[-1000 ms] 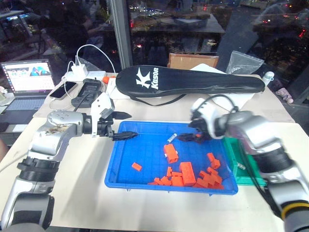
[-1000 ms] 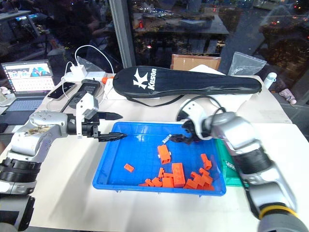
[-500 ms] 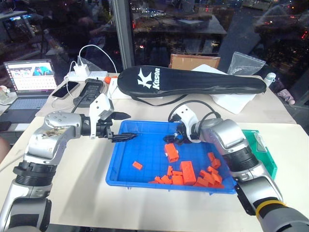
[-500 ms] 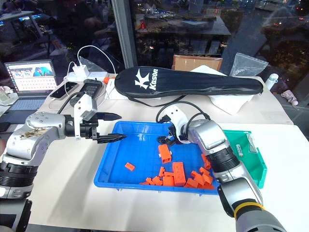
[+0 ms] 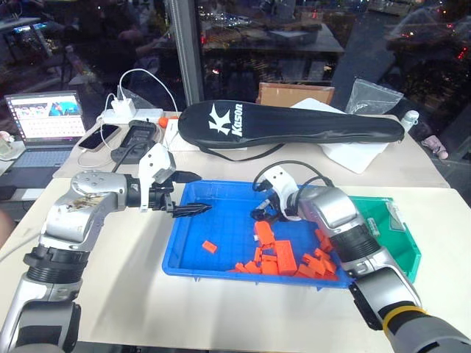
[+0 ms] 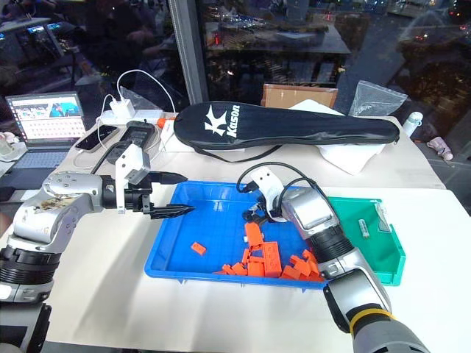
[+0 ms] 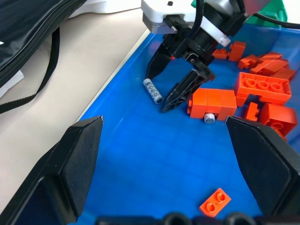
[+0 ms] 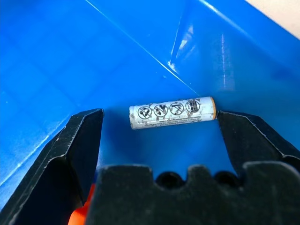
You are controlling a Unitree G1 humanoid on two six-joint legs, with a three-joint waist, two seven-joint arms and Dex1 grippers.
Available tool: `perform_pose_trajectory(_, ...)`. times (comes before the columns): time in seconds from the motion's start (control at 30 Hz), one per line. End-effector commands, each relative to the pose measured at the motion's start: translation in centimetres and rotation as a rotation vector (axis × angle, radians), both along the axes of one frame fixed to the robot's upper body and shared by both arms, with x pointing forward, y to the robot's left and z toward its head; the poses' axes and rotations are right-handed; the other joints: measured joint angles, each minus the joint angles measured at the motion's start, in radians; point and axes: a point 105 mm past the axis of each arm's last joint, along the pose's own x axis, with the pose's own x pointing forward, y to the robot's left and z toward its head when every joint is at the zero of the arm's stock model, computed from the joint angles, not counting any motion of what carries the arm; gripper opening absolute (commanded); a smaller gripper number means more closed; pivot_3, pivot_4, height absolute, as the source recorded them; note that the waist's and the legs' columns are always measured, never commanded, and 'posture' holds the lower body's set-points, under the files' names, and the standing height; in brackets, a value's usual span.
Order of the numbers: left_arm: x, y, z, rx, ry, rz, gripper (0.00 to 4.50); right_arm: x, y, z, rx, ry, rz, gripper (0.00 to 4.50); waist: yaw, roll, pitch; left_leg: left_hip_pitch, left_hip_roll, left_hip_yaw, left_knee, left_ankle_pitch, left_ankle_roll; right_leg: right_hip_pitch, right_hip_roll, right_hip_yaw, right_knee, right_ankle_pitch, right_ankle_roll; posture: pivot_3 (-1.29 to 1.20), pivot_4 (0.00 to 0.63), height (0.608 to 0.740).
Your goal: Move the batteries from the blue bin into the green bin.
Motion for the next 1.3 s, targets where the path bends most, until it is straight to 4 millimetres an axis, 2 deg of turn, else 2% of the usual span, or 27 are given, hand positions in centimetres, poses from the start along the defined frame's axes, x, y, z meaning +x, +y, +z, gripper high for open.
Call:
perform_pose_trajectory(0.03, -0.3, -0.5, 0.9, -0.007, -0.042, -0.026, 4.50, 0.6, -0.4, 0.0, -0.010, -0.028, -0.018, 4.44, -0.005, 0.000, 0.000, 0.001, 0.000, 0.000, 0.000, 0.000, 0.000, 0.000, 0.000, 0.000, 0.000, 0.000, 0.000, 0.00, 0.150, 0.740)
perform_pose_trajectory(0.13, -0.3, -0.5, 0.8, -0.007, -0.042, -0.027, 4.50, 0.7, -0.4, 0.0, 0.003, -0.038, -0.014, 3.76, -0.008, 0.000, 0.000, 0.001, 0.000, 0.000, 0.000, 0.000, 0.000, 0.000, 0.000, 0.000, 0.001, 0.000, 0.000, 0.00, 0.150, 0.740)
perform_pose_trajectory(0.23, -0.3, -0.5, 0.8, -0.007, -0.041, -0.028, 4.50, 0.7, -0.4, 0.1, 0.003, -0.055, -0.007, 2.70, -0.009, 0.000, 0.000, 0.001, 0.000, 0.000, 0.000, 0.000, 0.000, 0.000, 0.000, 0.000, 0.001, 0.000, 0.000, 0.00, 0.150, 0.740)
perform_pose_trajectory(0.27, -0.3, -0.5, 0.7, -0.008, -0.040, -0.029, 4.50, 0.7, -0.4, 0.3, 0.006, -0.061, -0.006, 2.52, -0.009, 0.000, 0.000, 0.001, 0.000, 0.000, 0.000, 0.000, 0.000, 0.000, 0.000, 0.000, 0.001, 0.000, 0.000, 0.00, 0.150, 0.740)
perform_pose_trajectory(0.4, -0.2, -0.6, 0.7, -0.009, -0.041, -0.032, 4.50, 0.3, -0.6, 1.2, -0.003, -0.083, 0.010, 2.52, -0.008, 0.000, 0.000, 0.000, 0.000, 0.000, 0.000, 0.000, 0.000, 0.000, 0.000, 0.000, 0.001, 0.000, 0.000, 0.00, 0.150, 0.740)
perform_pose_trajectory(0.57, -0.1, -0.8, 0.8, -0.012, -0.042, -0.044, 4.50, -2.1, -1.1, 5.2, 0.041, -0.096, 0.114, 2.52, -0.005, 0.000, 0.000, -0.002, 0.000, 0.000, 0.000, 0.000, 0.000, -0.001, 0.000, 0.000, 0.000, 0.000, 0.000, 0.00, 0.150, 0.740)
perform_pose_trajectory(0.6, -0.1, -1.0, 0.9, -0.019, -0.041, -0.055, 4.50, -3.1, -1.9, 7.0, 0.058, -0.105, 0.148, 2.52, -0.004, 0.000, 0.000, -0.002, 0.000, 0.000, 0.000, 0.000, 0.000, -0.001, 0.000, 0.000, 0.000, 0.000, 0.000, 0.00, 0.150, 0.740)
perform_pose_trajectory(0.67, 0.0, -1.3, 1.0, -0.034, -0.039, -0.070, 4.50, -4.5, -3.1, 9.3, 0.070, -0.116, 0.184, 2.52, 0.002, 0.000, 0.001, -0.003, 0.000, 0.000, -0.001, 0.000, 0.000, -0.002, 0.000, 0.000, 0.000, 0.000, 0.000, 0.00, 0.150, 0.740)
perform_pose_trajectory(0.77, 0.0, -2.2, 1.5, -0.073, -0.036, -0.113, 4.50, -8.1, -6.4, 10.1, -0.018, -0.057, 0.277, 2.52, 0.013, 0.000, 0.001, -0.003, -0.001, 0.000, -0.001, 0.000, 0.000, -0.001, -0.001, 0.000, -0.002, 0.000, 0.000, 0.00, 0.150, 0.740)
perform_pose_trajectory(0.93, 0.2, -3.7, 3.1, -0.166, -0.038, -0.181, 4.50, -9.2, -14.2, 11.9, -0.173, -0.058, 0.032, 2.52, 0.020, -0.001, 0.001, -0.003, 0.000, 0.000, -0.001, 0.000, 0.000, 0.001, -0.001, 0.000, -0.010, -0.003, 0.006, 0.00, 0.150, 0.740)
perform_pose_trajectory(0.97, 0.2, -4.0, 3.4, -0.180, -0.040, -0.194, 4.50, -9.7, -15.4, 12.0, -0.206, -0.047, -0.001, 2.52, 0.020, -0.001, 0.001, -0.003, 0.000, 0.000, -0.001, 0.000, 0.001, 0.001, -0.001, 0.000, -0.010, -0.003, 0.006, 0.00, 0.150, 0.740)
perform_pose_trajectory(1.07, 0.5, -4.8, 3.7, -0.189, -0.045, -0.222, 4.50, -10.8, -17.2, 11.8, -0.238, -0.015, -0.053, 2.52, 0.016, -0.001, 0.001, -0.003, -0.001, 0.000, -0.001, 0.000, 0.001, 0.001, -0.001, 0.000, -0.010, -0.003, 0.006, 0.00, 0.150, 0.740)
perform_pose_trajectory(1.23, 0.7, -5.7, 3.5, -0.186, -0.038, -0.256, 4.50, -10.8, -19.3, 9.5, -0.221, 0.029, -0.178, 2.52, -0.001, -0.001, 0.001, -0.001, -0.001, 0.000, -0.001, 0.000, 0.001, 0.002, -0.001, 0.001, -0.009, -0.003, 0.006, 0.00, 0.150, 0.740)
perform_pose_trajectory(1.3, 0.7, -5.7, 3.4, -0.183, -0.040, -0.256, 4.50, -11.0, -19.6, 8.8, -0.262, 0.040, -0.176, 2.52, -0.001, 0.000, 0.001, -0.002, -0.001, 0.000, -0.001, 0.000, 0.001, 0.002, -0.001, 0.001, -0.009, -0.003, 0.006, 0.00, 0.150, 0.740)
